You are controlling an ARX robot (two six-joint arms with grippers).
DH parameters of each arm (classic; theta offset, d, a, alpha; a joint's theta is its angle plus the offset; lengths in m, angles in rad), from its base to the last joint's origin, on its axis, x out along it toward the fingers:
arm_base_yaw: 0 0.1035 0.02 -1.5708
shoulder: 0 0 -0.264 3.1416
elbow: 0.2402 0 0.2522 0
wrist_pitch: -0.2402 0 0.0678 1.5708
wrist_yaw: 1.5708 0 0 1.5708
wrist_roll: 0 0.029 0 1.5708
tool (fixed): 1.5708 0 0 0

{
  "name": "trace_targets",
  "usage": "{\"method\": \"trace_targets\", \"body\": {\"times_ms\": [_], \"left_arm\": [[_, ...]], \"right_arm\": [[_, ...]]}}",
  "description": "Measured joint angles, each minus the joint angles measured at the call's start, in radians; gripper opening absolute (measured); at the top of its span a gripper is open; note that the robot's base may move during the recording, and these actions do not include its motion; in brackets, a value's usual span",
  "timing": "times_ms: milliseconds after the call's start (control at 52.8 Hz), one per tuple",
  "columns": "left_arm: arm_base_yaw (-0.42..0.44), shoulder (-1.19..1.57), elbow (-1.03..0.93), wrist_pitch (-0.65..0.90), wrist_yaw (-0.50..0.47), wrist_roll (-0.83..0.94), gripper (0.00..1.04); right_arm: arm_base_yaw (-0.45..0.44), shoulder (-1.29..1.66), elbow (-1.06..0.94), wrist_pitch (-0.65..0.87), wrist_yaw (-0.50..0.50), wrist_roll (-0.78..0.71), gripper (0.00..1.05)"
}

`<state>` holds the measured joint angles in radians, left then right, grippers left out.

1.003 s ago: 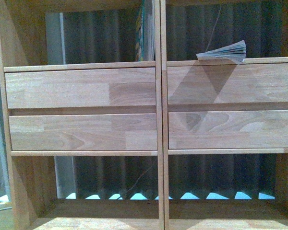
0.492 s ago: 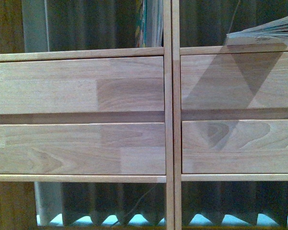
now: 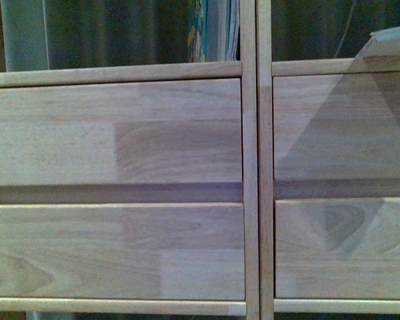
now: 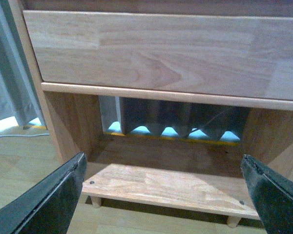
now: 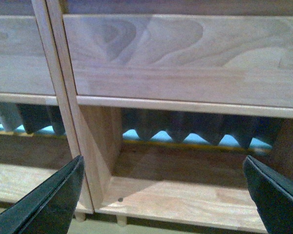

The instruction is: Organize books on shelf

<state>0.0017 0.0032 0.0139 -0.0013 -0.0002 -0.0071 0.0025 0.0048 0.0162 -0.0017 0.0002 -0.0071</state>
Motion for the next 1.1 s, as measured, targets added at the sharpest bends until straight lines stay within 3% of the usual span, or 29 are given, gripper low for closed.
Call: {"method": "trace_targets", "body": {"times_ms": [606, 719, 1003, 1098], "left_arm": [[0.0, 0.0, 0.0, 0.0, 0.0, 0.001, 0.97], [0.0, 0.0, 0.0, 0.0, 0.001, 0.002, 0.97], [0.0, 0.0, 0.0, 0.0, 0.0, 0.002, 0.97], [0.0, 0.0, 0.0, 0.0, 0.0, 0.002, 0.97]], "right_arm": [[-0.002, 0.003, 0.0, -0.003, -0.01, 0.002, 0.98], [-0.046, 0.144, 0.079, -0.106, -0.149, 0.117, 0.98], [0.089, 0.671, 0.373, 0.256, -0.187, 0.534, 0.98], [0.094, 0.865, 0.481, 0.344, -0.219, 0.761, 0.98]]}}
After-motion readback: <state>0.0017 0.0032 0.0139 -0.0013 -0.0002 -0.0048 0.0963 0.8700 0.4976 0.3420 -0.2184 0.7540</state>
